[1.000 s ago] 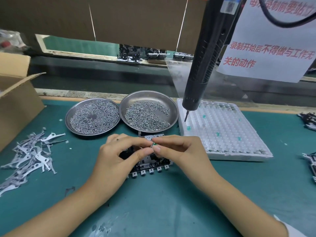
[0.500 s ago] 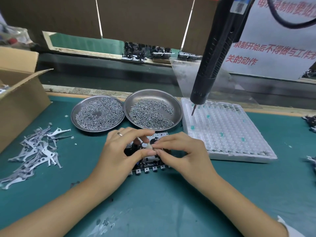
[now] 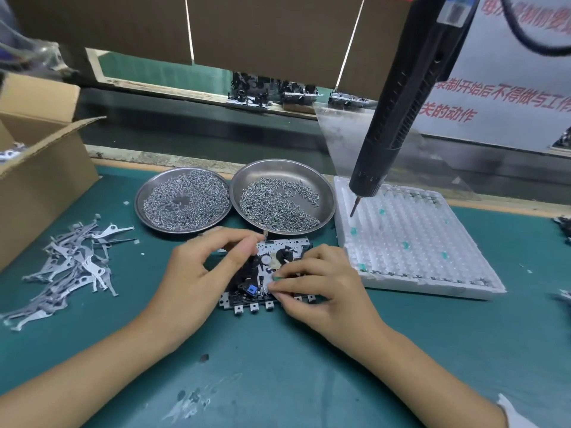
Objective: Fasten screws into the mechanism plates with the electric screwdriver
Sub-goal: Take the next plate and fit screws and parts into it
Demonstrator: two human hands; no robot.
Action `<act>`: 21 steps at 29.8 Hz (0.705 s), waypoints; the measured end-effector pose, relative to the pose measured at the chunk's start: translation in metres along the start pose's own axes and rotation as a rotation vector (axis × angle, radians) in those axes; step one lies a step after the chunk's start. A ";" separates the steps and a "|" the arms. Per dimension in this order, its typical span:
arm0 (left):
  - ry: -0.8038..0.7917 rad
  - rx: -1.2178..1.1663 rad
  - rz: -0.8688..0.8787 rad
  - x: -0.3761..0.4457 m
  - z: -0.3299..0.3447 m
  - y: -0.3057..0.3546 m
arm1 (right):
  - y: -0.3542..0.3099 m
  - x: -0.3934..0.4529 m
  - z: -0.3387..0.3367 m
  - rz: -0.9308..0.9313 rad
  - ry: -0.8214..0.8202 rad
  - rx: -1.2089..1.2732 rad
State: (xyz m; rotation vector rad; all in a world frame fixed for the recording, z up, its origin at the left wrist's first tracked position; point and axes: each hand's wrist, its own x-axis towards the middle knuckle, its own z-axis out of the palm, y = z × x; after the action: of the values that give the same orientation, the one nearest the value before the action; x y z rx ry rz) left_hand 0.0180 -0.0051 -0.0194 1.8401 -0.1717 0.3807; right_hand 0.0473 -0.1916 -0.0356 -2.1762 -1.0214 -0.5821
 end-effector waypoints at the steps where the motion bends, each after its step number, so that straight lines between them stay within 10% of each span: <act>1: -0.004 0.016 0.003 0.000 0.001 0.001 | 0.000 0.000 0.000 -0.004 -0.004 -0.002; 21: -0.251 0.543 0.371 -0.007 0.004 -0.006 | -0.001 0.000 0.000 0.008 -0.047 0.044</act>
State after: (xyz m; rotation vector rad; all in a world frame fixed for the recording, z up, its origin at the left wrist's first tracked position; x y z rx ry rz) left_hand 0.0134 -0.0073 -0.0280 2.3965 -0.6404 0.4840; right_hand 0.0462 -0.1914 -0.0352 -2.1634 -1.0404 -0.5024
